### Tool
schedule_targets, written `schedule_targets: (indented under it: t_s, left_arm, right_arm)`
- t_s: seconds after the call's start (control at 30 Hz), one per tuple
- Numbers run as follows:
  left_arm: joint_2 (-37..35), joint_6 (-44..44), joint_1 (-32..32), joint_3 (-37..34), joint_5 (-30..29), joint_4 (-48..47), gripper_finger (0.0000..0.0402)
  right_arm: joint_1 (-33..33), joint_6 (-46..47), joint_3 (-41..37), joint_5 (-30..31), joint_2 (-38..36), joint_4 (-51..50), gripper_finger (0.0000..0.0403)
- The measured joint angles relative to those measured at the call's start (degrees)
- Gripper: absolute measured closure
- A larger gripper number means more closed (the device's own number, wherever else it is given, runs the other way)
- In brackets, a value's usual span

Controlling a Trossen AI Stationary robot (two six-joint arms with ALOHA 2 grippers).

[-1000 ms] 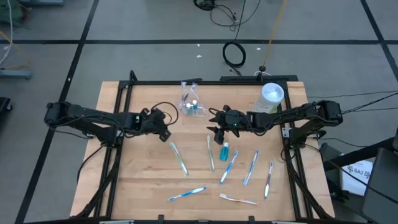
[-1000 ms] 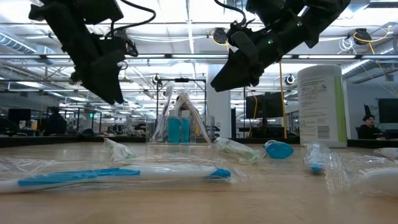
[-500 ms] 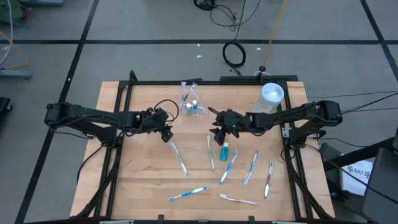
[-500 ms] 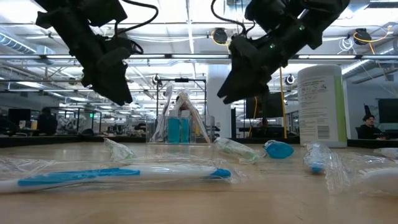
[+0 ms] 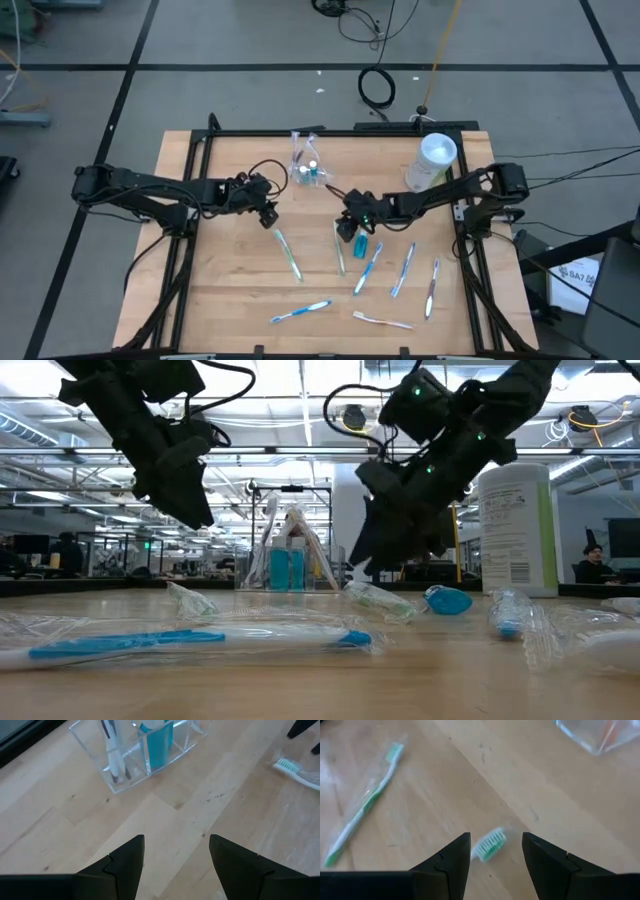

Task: Pick & Place toothbrushing station
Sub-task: Put the right green toothbrush into the right section of the organizer

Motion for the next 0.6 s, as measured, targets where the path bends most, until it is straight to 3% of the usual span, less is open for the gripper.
schedule_targets:
  t_s: [0.4, 0.6]
  left_arm:
    - [0.0, -0.1, 0.0, 0.0, 0.0, 0.0, 0.0169]
    - [0.0, -0.1, 0.0, 0.0, 0.0, 0.2, 0.0169]
  right_arm:
    - [2.2, 7.3, 0.2, -0.9, 7.8, 6.2, 0.0229]
    - [2.3, 4.5, 0.1, -1.3, 8.3, 9.0, 0.0229]
